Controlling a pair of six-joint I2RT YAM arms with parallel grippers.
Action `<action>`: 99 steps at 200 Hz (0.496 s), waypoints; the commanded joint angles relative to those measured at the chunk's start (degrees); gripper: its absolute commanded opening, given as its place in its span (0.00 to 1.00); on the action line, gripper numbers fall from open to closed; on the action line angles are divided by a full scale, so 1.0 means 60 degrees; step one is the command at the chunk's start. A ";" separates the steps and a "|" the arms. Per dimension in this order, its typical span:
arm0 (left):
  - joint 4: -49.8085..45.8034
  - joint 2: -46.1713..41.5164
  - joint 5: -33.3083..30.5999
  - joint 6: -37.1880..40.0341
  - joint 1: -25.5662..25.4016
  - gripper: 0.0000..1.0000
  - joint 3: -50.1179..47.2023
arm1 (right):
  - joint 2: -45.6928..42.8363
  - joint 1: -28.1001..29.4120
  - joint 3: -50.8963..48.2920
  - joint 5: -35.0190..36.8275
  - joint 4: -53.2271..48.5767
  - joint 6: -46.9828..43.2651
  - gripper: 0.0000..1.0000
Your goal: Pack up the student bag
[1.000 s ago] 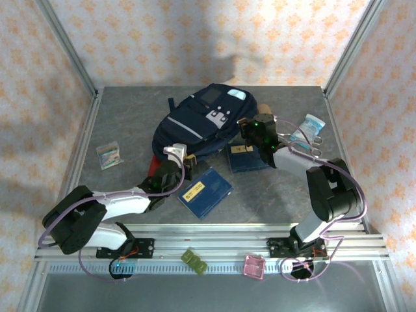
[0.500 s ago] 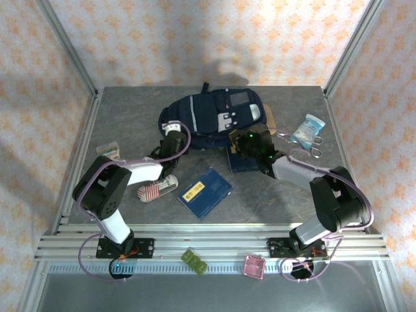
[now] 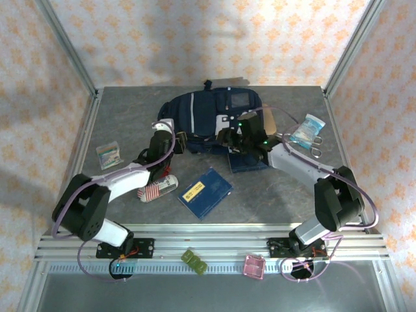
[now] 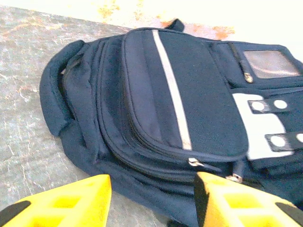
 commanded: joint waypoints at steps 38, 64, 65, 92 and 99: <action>-0.0488 -0.1354 0.1826 -0.1344 -0.0025 0.55 -0.1531 | 0.1560 0.1022 0.1150 0.3721 -0.0519 -0.5450 0.71; -0.0525 -0.1873 0.1804 -0.1513 -0.0025 0.56 -0.1947 | 0.1356 0.1023 0.0236 0.4048 0.0322 -0.7438 0.78; -0.0530 -0.1884 0.1801 -0.1513 -0.0026 0.56 -0.1947 | 0.1335 0.1030 0.0198 0.4026 0.0352 -0.7523 0.78; -0.0687 -0.1877 0.1629 -0.1397 -0.0020 0.55 -0.1865 | 0.0731 0.1015 -0.0746 0.3266 0.0898 -0.9315 0.80; -0.0728 -0.1783 0.1632 -0.1379 -0.0001 0.56 -0.1803 | 0.0671 0.1022 -0.0912 0.3112 0.0922 -0.9771 0.81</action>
